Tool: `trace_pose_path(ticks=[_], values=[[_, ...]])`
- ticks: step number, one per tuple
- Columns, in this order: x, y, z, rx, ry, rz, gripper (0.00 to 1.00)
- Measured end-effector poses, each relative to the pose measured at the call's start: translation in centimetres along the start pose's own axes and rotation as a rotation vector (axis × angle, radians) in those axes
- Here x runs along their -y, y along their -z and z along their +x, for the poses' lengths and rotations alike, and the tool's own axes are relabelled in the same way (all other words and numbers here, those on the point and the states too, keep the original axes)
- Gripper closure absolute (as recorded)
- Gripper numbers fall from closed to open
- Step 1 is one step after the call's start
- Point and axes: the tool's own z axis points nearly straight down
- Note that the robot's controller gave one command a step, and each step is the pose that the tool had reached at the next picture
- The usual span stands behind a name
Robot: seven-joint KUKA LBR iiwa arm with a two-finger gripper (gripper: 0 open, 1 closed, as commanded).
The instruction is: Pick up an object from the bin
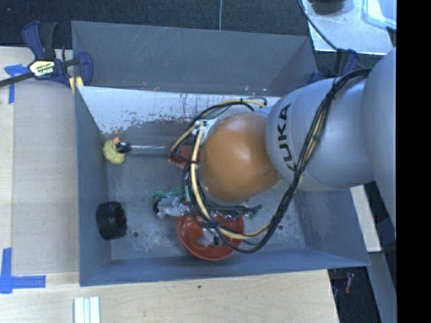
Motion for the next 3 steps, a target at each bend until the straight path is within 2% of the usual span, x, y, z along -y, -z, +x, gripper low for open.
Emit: trace_pose_path(ticks=[1,3], values=[[0.52,-1.47,-1.76,0.014,0.116,0.011,1.00],[0.71,-0.98,-1.85,0.018,0.114,0.016,1.00]])
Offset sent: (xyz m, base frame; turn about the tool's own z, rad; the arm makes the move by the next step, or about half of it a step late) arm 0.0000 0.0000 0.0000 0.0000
